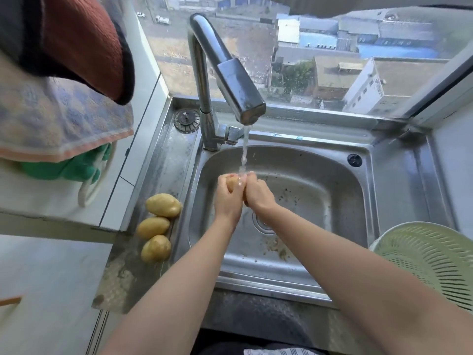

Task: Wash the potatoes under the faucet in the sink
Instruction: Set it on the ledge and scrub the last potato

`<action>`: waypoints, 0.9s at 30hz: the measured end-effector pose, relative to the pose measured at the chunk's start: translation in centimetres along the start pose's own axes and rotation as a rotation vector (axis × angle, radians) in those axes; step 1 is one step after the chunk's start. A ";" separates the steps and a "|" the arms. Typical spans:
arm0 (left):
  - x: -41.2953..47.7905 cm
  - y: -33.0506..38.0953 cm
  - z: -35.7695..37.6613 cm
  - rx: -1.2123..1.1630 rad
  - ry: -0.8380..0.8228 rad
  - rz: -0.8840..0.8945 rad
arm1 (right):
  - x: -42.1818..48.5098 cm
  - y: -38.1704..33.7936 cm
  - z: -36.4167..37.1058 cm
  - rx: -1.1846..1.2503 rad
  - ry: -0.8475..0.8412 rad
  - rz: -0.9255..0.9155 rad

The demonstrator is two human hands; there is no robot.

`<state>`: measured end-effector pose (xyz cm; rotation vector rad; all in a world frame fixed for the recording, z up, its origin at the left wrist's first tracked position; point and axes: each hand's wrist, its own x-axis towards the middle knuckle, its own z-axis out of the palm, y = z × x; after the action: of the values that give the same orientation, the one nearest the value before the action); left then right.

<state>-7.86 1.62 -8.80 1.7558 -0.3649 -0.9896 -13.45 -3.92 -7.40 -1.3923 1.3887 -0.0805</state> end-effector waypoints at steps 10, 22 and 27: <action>0.8 1.8 0.4 -0.197 0.295 -0.386 | -1.9 1.2 -0.3 -0.222 0.060 -0.421; -1.7 2.8 0.0 -0.242 -0.055 -0.369 | -1.0 -1.3 -0.4 0.272 0.073 -0.428; -1.5 2.4 -0.3 -0.039 0.005 -0.401 | -0.5 -0.9 -0.1 0.188 0.135 -0.429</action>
<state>-8.07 1.76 -5.97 1.8331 0.0146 -1.2629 -13.07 -3.92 -6.43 -1.5245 1.1355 -0.5798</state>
